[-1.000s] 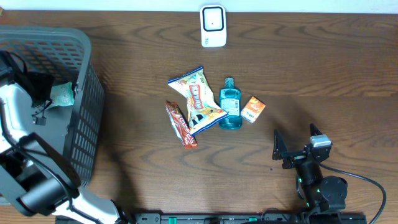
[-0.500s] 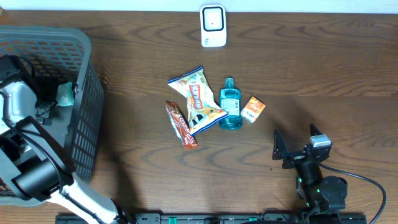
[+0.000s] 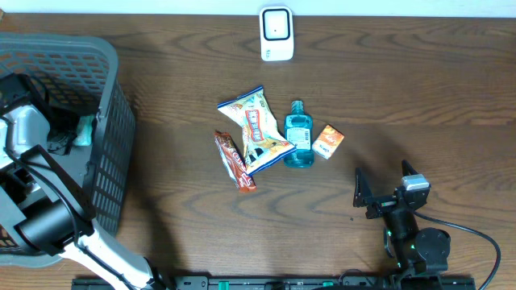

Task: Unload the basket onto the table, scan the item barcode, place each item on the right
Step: 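Return the left gripper into the basket above the mint wipes packet, then grasp the mint-green wipes packet with the left gripper and lift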

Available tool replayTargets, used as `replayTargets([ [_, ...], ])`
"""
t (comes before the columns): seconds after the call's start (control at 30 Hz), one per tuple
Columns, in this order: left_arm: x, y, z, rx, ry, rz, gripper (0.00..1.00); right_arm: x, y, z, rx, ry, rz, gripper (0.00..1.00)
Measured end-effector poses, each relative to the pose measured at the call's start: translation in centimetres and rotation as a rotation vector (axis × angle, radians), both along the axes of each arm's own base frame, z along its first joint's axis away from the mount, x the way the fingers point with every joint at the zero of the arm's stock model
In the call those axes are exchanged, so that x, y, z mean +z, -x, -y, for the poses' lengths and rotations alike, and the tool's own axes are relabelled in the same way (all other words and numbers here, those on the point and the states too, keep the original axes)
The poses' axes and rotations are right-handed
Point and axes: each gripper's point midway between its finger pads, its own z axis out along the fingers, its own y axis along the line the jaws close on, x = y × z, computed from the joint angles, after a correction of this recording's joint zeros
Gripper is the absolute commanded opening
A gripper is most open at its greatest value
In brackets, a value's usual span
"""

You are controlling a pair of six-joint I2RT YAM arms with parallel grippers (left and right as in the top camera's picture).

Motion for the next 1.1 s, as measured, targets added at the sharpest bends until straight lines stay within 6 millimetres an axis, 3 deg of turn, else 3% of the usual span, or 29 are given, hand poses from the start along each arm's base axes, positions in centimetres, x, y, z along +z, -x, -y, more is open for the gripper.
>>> replayTargets([
  [0.03,0.0,0.1,0.1,-0.008,0.002,-0.006,0.08,0.0,0.0,0.0,0.0,0.0,0.0,0.99],
  [0.47,0.3,2.1,1.2,-0.031,0.037,-0.093,0.08,0.0,0.0,0.0,0.0,0.0,0.0,0.99],
  [0.63,1.7,3.2,1.9,-0.031,0.035,-0.091,0.07,0.0,0.0,0.0,0.0,0.0,0.0,0.99],
  [0.73,5.6,3.0,1.8,-0.03,-0.02,-0.011,0.07,0.0,0.0,0.0,0.0,0.0,0.0,0.99],
  [0.87,14.6,3.3,1.9,-0.027,-0.155,0.185,0.07,0.0,0.0,0.0,0.0,0.0,0.0,0.99],
  [1.03,26.0,6.1,3.9,-0.025,-0.332,0.444,0.07,0.0,0.0,0.0,0.0,0.0,0.0,0.99],
  [1.1,29.3,7.2,5.0,-0.031,-0.387,0.533,0.07,0.0,0.0,0.0,0.0,0.0,0.0,0.99],
])
